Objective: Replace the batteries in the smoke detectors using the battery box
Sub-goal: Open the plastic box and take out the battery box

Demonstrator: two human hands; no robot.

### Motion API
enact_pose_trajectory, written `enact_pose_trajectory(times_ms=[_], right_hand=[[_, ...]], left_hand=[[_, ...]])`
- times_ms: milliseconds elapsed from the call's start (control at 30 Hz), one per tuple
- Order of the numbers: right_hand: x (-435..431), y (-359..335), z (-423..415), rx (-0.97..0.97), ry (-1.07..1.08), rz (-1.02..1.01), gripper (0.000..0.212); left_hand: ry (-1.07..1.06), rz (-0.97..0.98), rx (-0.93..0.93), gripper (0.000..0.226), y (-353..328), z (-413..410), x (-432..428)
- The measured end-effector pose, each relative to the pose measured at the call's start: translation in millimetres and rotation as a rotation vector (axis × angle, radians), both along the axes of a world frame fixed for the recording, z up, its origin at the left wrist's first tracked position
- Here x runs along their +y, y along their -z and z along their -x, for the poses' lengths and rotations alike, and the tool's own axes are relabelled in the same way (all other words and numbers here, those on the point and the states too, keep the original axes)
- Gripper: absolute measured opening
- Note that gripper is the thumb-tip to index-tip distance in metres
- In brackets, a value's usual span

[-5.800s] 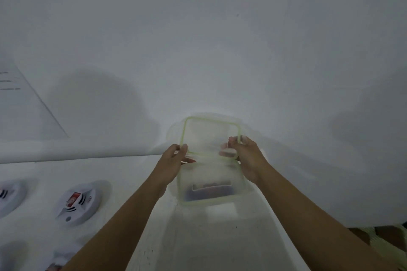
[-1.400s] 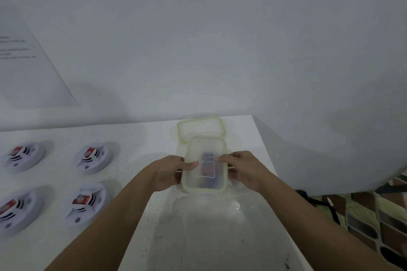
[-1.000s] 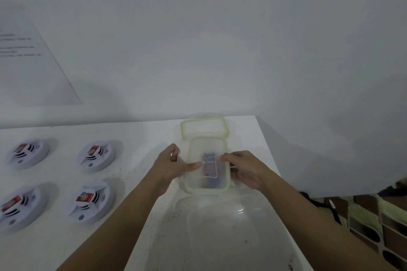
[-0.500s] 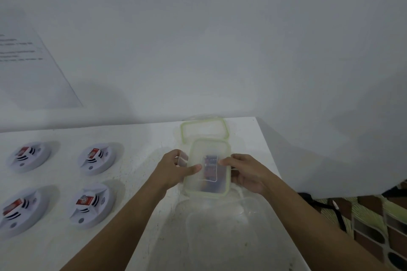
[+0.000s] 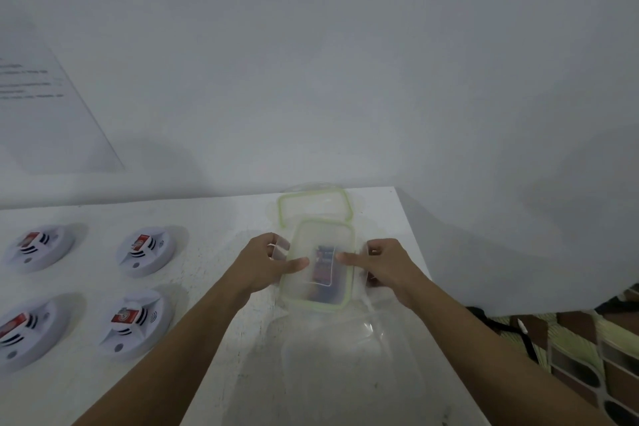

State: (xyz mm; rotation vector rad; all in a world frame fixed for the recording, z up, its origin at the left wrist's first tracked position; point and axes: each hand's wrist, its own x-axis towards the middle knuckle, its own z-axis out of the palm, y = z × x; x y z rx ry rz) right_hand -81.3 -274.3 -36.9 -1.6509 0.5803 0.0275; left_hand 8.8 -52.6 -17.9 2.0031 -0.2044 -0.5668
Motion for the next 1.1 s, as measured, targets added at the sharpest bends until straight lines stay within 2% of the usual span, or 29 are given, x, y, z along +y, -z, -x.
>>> enact_pose_trajectory(times_ms=[200, 267, 367, 467, 533, 600, 700, 800, 933, 1100], right_hand=[[-3, -6, 2, 0.064, -0.055, 0.281, 0.057], [-7, -8, -6, 0.016, 0.002, 0.27, 0.057], [-10, -15, -26, -0.037, -0.036, 0.226, 0.064], [-11, -20, -48, -0.013, -0.097, 0.229, 0.07], [-10, -18, -57, -0.01, -0.175, 0.249, 0.059], [-12, -13, -61, -0.023, -0.234, 0.256, 0.048], [-14, -12, -60, -0.026, -0.198, 0.251, 0.048], [-15, -18, -54, -0.011, -0.148, 0.346, 0.047], [-18, -17, -39, 0.008, -0.116, 0.459, 0.059], [-19, -10, -23, -0.072, -0.058, 0.388, 0.057]], left_hand=[[0.064, -0.081, -0.025, 0.06, -15, -16, -3], [0.069, -0.084, -0.016, 0.057, -19, -14, -2], [0.038, -0.002, 0.035, 0.044, -17, 0, 8], [0.001, -0.105, 0.078, 0.045, -12, 23, 22], [0.027, -0.105, 0.143, 0.044, -7, 37, 27], [0.017, -0.016, 0.185, 0.037, -4, 43, 28], [-0.013, 0.026, 0.14, 0.032, -4, 37, 27], [-0.052, 0.031, 0.073, 0.028, -7, 28, 26], [-0.097, -0.012, -0.06, 0.025, -8, 13, 27], [-0.102, -0.009, -0.076, 0.016, -7, 5, 19]])
